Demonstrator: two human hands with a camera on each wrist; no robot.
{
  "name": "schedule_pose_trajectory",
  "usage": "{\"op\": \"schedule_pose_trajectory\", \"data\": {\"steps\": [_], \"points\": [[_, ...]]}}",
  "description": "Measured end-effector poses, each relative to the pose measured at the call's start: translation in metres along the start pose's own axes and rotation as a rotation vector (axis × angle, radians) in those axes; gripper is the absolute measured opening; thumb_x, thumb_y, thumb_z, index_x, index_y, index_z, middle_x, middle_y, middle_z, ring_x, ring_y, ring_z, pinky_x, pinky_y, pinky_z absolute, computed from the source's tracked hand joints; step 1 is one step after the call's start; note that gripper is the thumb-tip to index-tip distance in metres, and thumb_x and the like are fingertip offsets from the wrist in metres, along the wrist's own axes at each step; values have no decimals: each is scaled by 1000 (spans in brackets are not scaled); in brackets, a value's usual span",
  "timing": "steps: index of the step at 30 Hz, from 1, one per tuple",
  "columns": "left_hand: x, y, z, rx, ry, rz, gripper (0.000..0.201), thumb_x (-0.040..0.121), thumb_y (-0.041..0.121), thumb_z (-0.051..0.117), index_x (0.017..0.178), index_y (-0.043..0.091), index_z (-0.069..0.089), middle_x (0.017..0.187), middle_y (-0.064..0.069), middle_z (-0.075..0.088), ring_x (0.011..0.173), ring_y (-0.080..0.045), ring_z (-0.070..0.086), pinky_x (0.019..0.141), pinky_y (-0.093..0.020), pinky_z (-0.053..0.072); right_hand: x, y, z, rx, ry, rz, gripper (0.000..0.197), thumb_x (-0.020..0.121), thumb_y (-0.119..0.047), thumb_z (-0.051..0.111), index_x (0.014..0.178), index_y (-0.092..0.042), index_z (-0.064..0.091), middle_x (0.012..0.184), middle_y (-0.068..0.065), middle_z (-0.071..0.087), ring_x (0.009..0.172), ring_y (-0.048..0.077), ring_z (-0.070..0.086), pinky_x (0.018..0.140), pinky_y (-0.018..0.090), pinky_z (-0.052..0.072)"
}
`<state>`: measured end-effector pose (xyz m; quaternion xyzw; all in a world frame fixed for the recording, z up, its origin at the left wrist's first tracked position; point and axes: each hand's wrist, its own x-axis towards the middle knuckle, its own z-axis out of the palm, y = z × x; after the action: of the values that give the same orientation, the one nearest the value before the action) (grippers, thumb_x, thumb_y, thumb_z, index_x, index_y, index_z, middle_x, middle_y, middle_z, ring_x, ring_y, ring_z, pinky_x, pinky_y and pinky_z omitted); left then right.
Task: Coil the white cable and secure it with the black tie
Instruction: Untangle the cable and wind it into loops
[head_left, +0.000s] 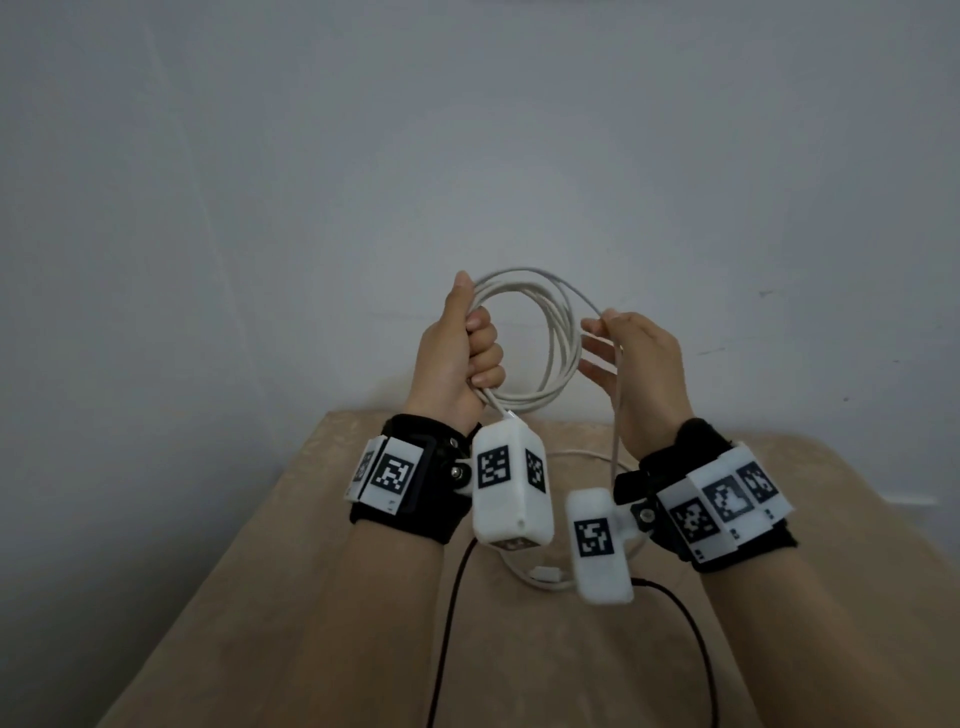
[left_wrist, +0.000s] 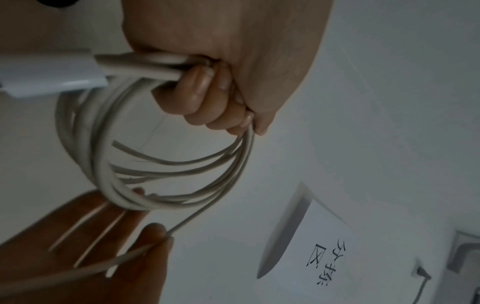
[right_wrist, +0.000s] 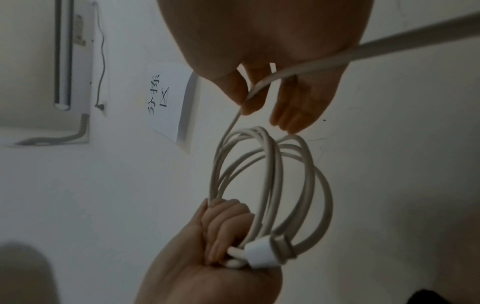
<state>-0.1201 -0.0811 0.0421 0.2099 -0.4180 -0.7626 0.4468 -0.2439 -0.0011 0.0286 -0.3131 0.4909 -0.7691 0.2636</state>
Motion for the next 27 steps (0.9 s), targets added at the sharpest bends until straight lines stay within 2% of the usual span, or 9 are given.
{"op": "schedule_pose_trajectory", "data": {"steps": [2, 5, 8, 11, 14, 17, 20, 24, 27], "points": [[0, 0, 0, -50, -8, -21, 50, 96, 51, 45, 58, 21, 31, 41, 9, 19, 29, -4, 14, 29, -17, 12, -1, -1, 1, 63, -43, 75, 27, 97, -17, 45, 70, -14, 50, 89, 2, 59, 94, 24, 60, 78, 33, 50], [-1, -1, 2, -116, -26, -56, 51, 96, 51, 45, 58, 20, 30, 41, 8, 18, 29, -4, 14, 29, -17, 12, -2, -3, -2, 72, -115, 176, 30, 95, -18, 44, 65, -15, 46, 87, 5, 60, 90, 28, 60, 79, 41, 46], [0, -3, 4, -164, -34, -72, 52, 96, 51, 44, 57, 20, 30, 40, 8, 18, 28, -4, 14, 27, -16, 13, -3, -3, -3, 164, -152, 214, 31, 95, -19, 45, 65, -13, 47, 96, 15, 64, 90, 31, 62, 81, 43, 49], [0, -4, 6, -171, -34, -73, 51, 96, 51, 44, 58, 20, 30, 39, 8, 18, 27, -4, 14, 27, -16, 13, -3, -3, -2, 261, -125, 214, 31, 96, -17, 46, 66, -10, 51, 88, 15, 66, 80, 26, 63, 82, 42, 52], [0, -6, 5, -163, -10, -62, 52, 96, 51, 43, 58, 20, 30, 39, 8, 18, 27, -4, 14, 27, -17, 13, -2, -3, -3, 390, -178, 235, 31, 98, -17, 45, 68, -9, 50, 80, 15, 67, 66, 19, 61, 76, 34, 55], [1, -6, 4, -146, 32, -37, 51, 96, 51, 43, 58, 20, 30, 39, 9, 18, 28, -4, 15, 27, -16, 14, -1, -3, -3, 490, -230, 248, 30, 98, -18, 44, 70, -9, 49, 75, 13, 66, 61, 17, 61, 69, 30, 54], [1, -8, 5, -155, 45, -38, 50, 96, 51, 43, 59, 20, 30, 39, 9, 18, 28, -4, 15, 26, -16, 15, -1, -2, -1, 550, -249, 248, 31, 99, -18, 40, 71, -9, 46, 73, 11, 61, 53, 13, 52, 61, 26, 50], [3, -11, 3, -130, -13, -95, 50, 97, 51, 42, 60, 19, 32, 39, 8, 20, 29, -4, 17, 29, -16, 19, 1, -2, -3, 518, -273, 206, 30, 99, -14, 34, 71, -11, 43, 73, 8, 50, 46, 10, 39, 48, 21, 39], [5, -8, -4, -107, -91, -172, 49, 98, 48, 41, 61, 16, 38, 38, 7, 27, 29, -6, 25, 34, -15, 28, 3, -3, -5, 453, -256, 159, 29, 98, -13, 36, 70, -10, 43, 69, 7, 50, 42, 8, 34, 43, 19, 34]]}}
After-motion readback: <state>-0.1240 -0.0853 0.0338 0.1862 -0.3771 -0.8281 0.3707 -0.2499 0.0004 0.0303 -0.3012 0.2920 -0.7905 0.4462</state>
